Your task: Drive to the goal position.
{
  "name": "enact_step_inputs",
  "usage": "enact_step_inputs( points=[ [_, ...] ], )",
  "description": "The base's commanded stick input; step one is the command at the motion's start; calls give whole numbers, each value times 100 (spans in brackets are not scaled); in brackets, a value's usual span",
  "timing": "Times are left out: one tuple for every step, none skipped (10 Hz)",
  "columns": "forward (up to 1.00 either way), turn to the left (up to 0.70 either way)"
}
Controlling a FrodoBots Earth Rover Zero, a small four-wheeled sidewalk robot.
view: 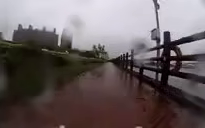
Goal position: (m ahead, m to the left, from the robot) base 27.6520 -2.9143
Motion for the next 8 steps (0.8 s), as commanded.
enact_step_inputs(
  points=[
    [100,0],
    [100,0],
    [100,0],
    [100,0],
    [100,0],
    [100,0],
    [100,-40],
    [100,-35]
  ],
)
